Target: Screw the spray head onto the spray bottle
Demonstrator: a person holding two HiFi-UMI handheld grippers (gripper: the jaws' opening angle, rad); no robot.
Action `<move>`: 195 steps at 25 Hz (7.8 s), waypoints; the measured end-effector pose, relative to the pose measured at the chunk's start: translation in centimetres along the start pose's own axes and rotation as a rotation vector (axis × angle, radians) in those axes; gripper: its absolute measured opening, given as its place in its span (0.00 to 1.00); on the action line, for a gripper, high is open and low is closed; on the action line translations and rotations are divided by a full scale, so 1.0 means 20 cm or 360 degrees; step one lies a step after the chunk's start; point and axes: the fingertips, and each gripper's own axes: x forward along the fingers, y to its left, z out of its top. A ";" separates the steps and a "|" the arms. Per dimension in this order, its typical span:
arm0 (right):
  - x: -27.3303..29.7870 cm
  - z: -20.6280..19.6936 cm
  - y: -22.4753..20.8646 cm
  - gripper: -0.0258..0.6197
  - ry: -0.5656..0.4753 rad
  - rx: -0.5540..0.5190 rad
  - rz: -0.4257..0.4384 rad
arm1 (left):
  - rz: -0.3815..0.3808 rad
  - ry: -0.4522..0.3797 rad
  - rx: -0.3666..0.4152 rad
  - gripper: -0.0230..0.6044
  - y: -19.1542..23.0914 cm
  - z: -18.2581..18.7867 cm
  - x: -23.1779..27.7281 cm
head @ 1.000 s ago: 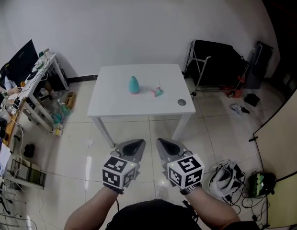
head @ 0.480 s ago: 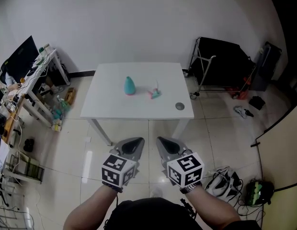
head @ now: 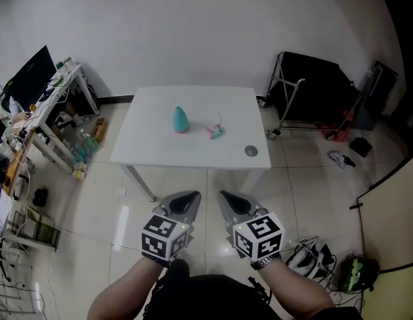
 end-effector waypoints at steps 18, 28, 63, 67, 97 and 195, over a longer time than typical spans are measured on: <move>0.38 0.12 -0.11 0.03 0.0034 0.0005 -0.0174 | -0.0176 0.0017 0.0003 0.06 0.36 0.09 0.19; 0.63 0.18 -0.15 0.03 0.0066 0.0029 -0.0295 | -0.0286 0.0038 0.0013 0.06 0.60 0.14 0.26; 0.94 0.06 -0.60 0.03 0.0410 -0.0336 -0.0449 | -0.0257 0.0121 -0.0009 0.06 1.09 0.09 0.43; 0.99 0.02 -0.69 0.07 0.0492 -0.0439 -0.0409 | -0.0225 0.0157 -0.0027 0.06 1.13 0.10 0.51; 1.46 -0.44 -1.19 0.34 0.1090 -0.1441 0.0377 | 0.0178 0.0421 -0.0201 0.06 1.47 -0.12 1.00; 1.69 0.11 -1.13 0.16 0.0794 0.0120 0.0785 | 0.0106 0.0614 0.0262 0.80 1.78 -0.34 1.46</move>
